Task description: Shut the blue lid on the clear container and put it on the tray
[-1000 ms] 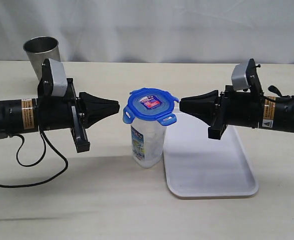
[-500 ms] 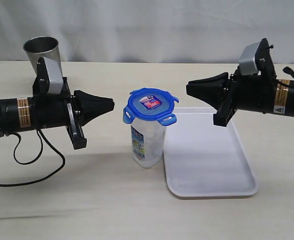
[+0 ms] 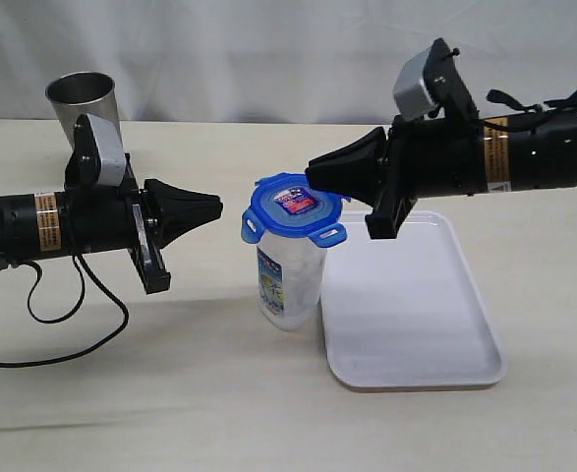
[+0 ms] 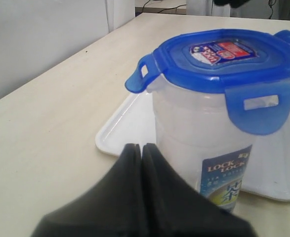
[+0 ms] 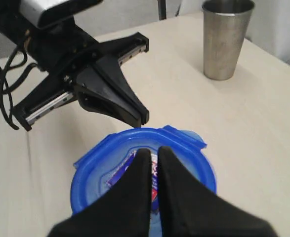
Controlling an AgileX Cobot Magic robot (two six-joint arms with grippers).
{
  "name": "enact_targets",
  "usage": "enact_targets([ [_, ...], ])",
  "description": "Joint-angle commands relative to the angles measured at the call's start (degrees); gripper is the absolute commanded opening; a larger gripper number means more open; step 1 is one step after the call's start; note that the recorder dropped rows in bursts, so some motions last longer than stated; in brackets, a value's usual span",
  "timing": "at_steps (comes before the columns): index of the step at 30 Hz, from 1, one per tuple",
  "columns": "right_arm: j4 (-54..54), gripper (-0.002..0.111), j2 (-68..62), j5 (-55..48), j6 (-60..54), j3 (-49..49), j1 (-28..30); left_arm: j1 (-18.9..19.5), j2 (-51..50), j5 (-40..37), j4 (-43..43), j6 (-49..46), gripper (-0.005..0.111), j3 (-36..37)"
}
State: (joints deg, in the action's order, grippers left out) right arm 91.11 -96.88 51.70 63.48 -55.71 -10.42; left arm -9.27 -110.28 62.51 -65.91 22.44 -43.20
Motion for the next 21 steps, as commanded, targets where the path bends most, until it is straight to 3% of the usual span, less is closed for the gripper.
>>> enact_targets([
  [1, 1.27, 0.004, 0.26, -4.86, 0.64, -0.28, -2.97, 0.21, -0.05, -0.04, 0.89, 0.44, 0.0, -0.31],
  [21, 5.48, 0.004, -3.04, -4.99, 2.43, -0.16, -3.11, 0.21, -0.05, 0.85, 1.31, 0.44, 0.0, -0.31],
])
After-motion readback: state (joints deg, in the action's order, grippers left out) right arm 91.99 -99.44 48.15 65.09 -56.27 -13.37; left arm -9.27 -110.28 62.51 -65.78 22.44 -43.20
